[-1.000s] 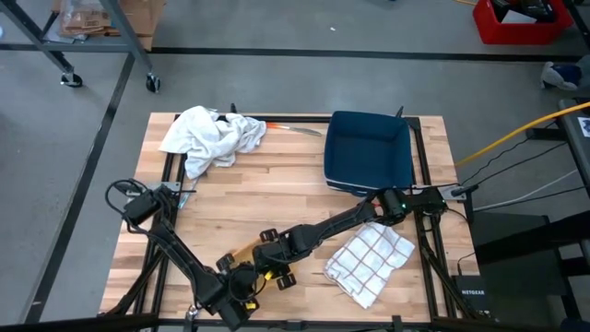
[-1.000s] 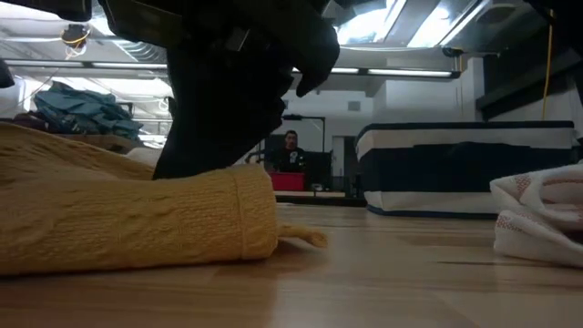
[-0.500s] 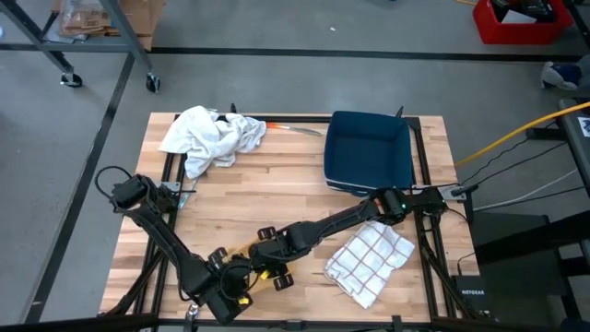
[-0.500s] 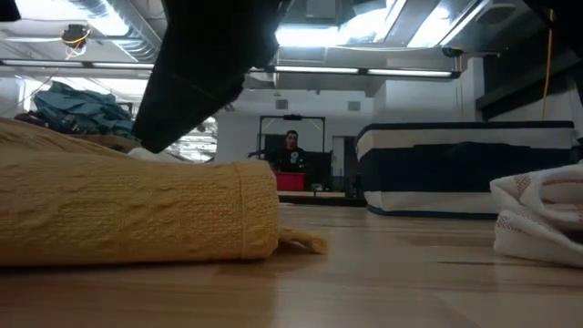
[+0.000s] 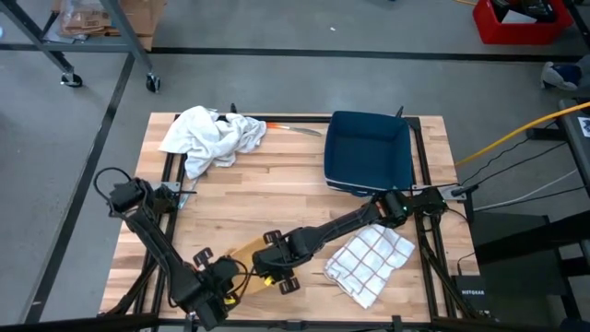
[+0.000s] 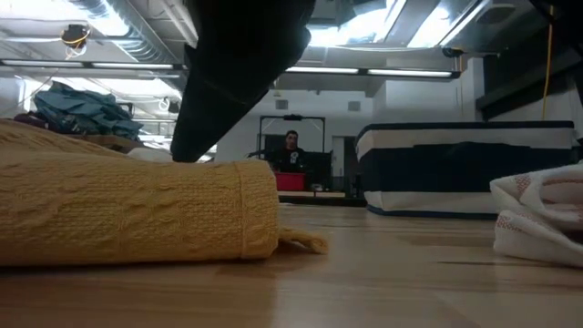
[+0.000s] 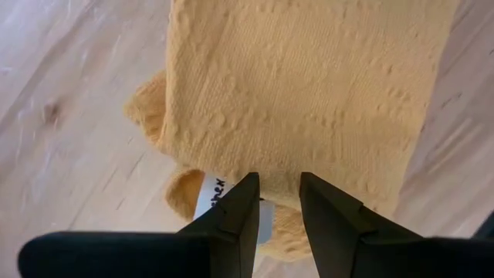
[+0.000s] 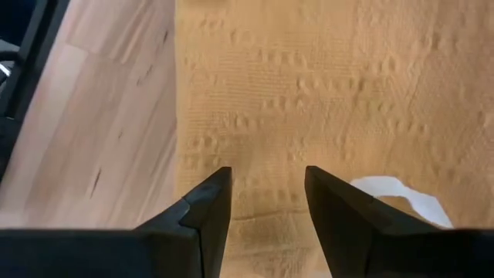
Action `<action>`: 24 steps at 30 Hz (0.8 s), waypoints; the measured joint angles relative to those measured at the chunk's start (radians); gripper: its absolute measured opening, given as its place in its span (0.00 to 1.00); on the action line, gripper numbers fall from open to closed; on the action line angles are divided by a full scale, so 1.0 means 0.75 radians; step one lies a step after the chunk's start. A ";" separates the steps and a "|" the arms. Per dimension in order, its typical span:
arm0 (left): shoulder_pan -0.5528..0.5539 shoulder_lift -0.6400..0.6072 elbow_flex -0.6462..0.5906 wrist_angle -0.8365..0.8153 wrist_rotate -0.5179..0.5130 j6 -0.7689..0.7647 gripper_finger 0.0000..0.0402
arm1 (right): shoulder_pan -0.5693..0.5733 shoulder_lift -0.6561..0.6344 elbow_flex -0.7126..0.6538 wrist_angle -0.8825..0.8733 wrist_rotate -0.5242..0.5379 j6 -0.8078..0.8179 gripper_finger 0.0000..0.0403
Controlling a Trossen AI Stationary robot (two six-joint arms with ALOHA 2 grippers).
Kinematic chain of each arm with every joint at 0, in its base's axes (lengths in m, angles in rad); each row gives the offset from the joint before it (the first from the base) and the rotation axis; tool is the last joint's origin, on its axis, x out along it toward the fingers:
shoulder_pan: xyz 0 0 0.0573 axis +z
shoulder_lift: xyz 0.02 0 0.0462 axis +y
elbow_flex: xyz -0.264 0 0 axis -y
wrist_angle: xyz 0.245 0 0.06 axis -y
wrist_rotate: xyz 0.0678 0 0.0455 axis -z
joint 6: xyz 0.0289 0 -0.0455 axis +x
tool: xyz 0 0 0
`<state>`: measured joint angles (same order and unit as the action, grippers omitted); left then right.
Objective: Fold towel
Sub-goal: Fold the yellow towel
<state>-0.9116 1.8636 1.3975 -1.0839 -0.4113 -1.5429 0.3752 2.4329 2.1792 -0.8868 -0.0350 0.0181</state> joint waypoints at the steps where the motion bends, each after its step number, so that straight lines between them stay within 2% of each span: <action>1: 0.000 0.006 0.000 -0.001 -0.005 -0.010 0.22 | -0.001 0.001 0.000 0.001 0.006 0.000 0.42; 13: -0.004 0.119 0.000 0.003 -0.021 -0.003 0.22 | -0.003 0.001 0.000 0.028 0.138 0.000 0.42; 18: -0.004 0.168 0.001 0.004 -0.025 -0.003 0.22 | -0.003 0.046 0.000 0.115 0.138 0.000 0.42; 24: -0.009 0.207 0.003 0.004 -0.033 -0.003 0.22 | -0.003 0.088 0.002 0.073 0.128 0.001 0.42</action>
<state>-0.9184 2.0187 1.3994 -1.0806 -0.4363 -1.5448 0.3729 2.4986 2.1805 -0.8318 0.0608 0.0185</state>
